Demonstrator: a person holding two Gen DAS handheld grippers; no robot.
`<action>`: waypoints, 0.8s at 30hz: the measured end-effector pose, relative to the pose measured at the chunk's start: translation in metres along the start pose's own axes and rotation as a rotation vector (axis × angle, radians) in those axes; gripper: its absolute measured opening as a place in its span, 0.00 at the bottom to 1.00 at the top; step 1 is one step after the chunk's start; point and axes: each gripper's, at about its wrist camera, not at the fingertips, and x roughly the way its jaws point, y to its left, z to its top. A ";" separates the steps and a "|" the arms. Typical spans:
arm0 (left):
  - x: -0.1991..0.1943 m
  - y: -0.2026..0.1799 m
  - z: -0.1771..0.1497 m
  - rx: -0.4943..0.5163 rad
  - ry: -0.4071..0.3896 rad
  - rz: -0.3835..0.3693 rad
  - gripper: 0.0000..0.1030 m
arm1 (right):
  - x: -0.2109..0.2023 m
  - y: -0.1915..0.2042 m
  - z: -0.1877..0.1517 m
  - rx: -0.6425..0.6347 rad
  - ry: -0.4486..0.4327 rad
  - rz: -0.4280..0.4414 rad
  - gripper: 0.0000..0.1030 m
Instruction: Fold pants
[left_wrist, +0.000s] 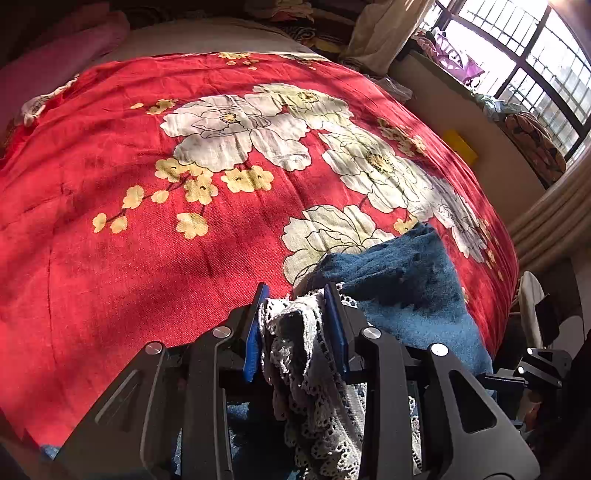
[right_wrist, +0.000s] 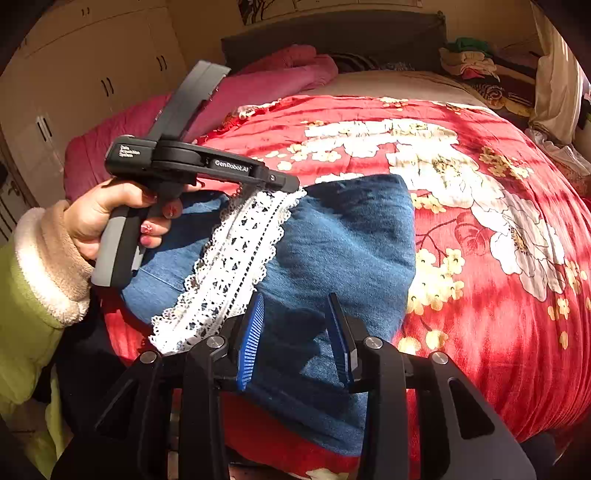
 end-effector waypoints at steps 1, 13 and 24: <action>0.001 0.000 0.000 0.003 -0.001 0.006 0.22 | 0.008 -0.002 -0.003 0.012 0.029 -0.006 0.33; -0.003 -0.002 0.004 -0.030 -0.028 -0.005 0.29 | 0.011 -0.013 -0.013 0.132 0.017 0.101 0.55; -0.056 -0.029 0.001 -0.004 -0.115 0.031 0.56 | -0.034 0.013 -0.013 0.071 -0.048 0.138 0.66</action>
